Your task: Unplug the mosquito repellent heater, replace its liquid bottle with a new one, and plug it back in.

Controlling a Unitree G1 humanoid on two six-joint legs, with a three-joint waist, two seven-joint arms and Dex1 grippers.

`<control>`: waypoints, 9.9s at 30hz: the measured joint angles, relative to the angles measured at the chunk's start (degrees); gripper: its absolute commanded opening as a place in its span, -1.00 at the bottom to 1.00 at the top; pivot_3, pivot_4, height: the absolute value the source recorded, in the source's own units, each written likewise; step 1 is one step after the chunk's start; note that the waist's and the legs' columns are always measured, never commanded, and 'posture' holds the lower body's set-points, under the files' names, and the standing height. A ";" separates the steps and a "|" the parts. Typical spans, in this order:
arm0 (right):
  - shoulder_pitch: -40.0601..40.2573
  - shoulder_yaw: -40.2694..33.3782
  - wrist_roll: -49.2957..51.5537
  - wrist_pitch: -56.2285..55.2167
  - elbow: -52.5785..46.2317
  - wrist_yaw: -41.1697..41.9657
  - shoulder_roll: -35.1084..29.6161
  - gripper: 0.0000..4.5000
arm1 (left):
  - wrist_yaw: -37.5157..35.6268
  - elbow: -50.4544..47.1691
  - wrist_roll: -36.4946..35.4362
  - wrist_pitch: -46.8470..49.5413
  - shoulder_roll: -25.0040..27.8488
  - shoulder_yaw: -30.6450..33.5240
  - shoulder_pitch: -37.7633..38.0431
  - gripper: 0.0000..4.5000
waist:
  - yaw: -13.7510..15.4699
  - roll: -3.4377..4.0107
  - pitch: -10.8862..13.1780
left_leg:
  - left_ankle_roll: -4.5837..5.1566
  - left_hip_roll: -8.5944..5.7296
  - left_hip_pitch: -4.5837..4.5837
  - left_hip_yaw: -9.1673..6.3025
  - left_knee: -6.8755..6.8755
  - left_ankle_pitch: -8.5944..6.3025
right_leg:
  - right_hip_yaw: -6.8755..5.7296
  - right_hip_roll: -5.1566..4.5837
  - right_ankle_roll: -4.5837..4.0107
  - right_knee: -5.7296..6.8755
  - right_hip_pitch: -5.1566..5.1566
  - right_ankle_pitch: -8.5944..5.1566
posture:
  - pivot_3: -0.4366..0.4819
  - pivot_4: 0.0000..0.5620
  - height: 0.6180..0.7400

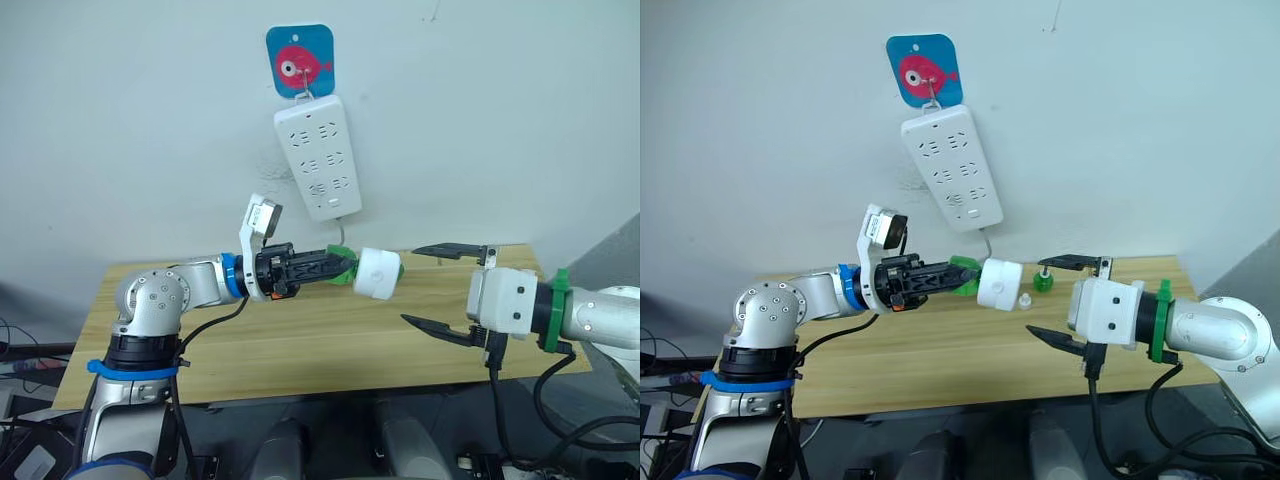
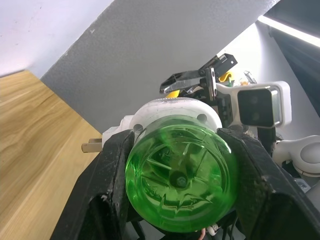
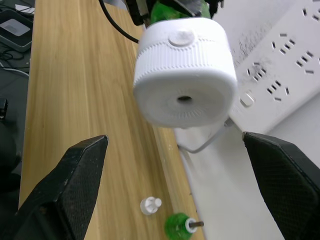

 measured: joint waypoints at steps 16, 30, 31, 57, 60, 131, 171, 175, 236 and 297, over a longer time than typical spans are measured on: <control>-7.77 7.98 -6.40 -0.22 1.51 -0.33 9.46 0.31 | -0.09 0.36 -0.10 1.20 -0.08 -0.46 -0.33 0.03 | -0.06 0.01 0.00 | 0.00 0.00 0.03 -0.19 0.00 0.00 | 0.00 -0.05 -0.01 0.03 0.01 0.01 | -0.49 -0.46 1.00; -8.95 8.13 -7.52 -2.36 4.10 3.39 10.39 0.31 | -5.00 -0.35 4.11 -0.16 4.53 -4.20 -0.83 0.72 | -0.24 0.01 -0.01 | 0.00 -0.01 0.05 -0.21 -0.01 0.00 | -0.01 -0.04 -0.02 0.04 0.01 0.01 | -0.49 -0.46 1.00; -9.01 8.13 -7.52 -2.77 4.34 3.87 10.22 0.31 | -6.75 -0.34 5.49 -0.99 5.78 -5.33 -1.17 0.73 | -0.27 0.01 -0.01 | 0.00 0.00 0.05 -0.21 -0.01 0.00 | -0.02 -0.04 -0.02 0.04 0.01 0.01 | -0.49 -0.46 1.00; -9.62 8.05 -6.60 -2.71 4.38 7.13 10.30 0.74 | -16.93 1.07 13.23 -5.44 6.62 -9.86 -3.49 0.00 | -0.55 0.01 -0.01 | 0.02 0.00 0.04 -0.25 0.00 -0.01 | -0.04 -0.04 -0.02 0.05 0.02 0.01 | -0.49 -0.45 1.00; -8.91 7.13 -5.08 -2.09 3.37 7.65 9.50 1.00 | -17.18 1.07 13.53 -5.56 6.34 -9.86 -3.18 0.00 | -0.49 0.01 -0.01 | 0.02 -0.02 0.03 -0.28 0.00 -0.01 | -0.06 -0.05 -0.02 0.05 0.02 0.01 | -0.51 -0.46 1.00; -5.07 7.48 12.12 25.27 14.47 -0.67 1.76 -0.47 | -7.69 -4.16 4.62 -0.72 2.11 -4.50 -0.13 0.00 | -2.61 0.00 -0.02 | 0.03 -0.06 0.61 -0.03 -0.10 -0.03 | 0.03 -0.02 0.05 -0.08 0.63 -0.08 | -0.48 -0.46 1.00; 5.88 -0.51 79.96 13.54 3.29 -81.34 35.15 1.00 | 5.61 11.66 60.53 -94.36 -16.43 -16.59 15.23 0.00 | -2.73 0.05 -0.12 | 0.15 0.06 0.68 -0.02 -0.20 -0.10 | 0.26 0.13 0.35 -0.42 0.96 -0.25 | -0.52 -0.45 1.00; 3.71 0.25 79.44 12.44 5.30 -82.77 37.35 1.00 | 5.66 11.45 60.68 -95.56 -16.18 -17.08 15.26 0.00 | -2.81 0.07 -0.13 | 0.15 0.07 0.67 -0.05 -0.21 -0.10 | 0.25 0.13 0.32 -0.42 0.94 -0.23 | -0.52 -0.45 1.00; -11.58 5.83 41.56 31.69 -5.19 -49.94 13.13 0.35 | -6.10 25.77 36.61 -46.89 -0.01 -1.99 -6.53 1.00 | -1.28 0.13 -0.28 | 0.19 0.01 0.55 -0.01 -0.23 -0.13 | -0.04 0.04 0.14 -0.46 0.77 -0.14 | -0.50 -0.44 1.00; -29.40 10.66 9.00 44.43 14.47 -42.82 35.82 0.34 | -7.61 29.23 42.95 -51.14 -4.86 -0.73 -9.66 -0.43 | -2.51 0.12 -0.28 | 0.20 -0.08 0.49 -0.67 -0.19 -0.13 | -0.15 -0.36 0.12 -0.33 0.74 -0.11 | -0.47 -0.49 1.00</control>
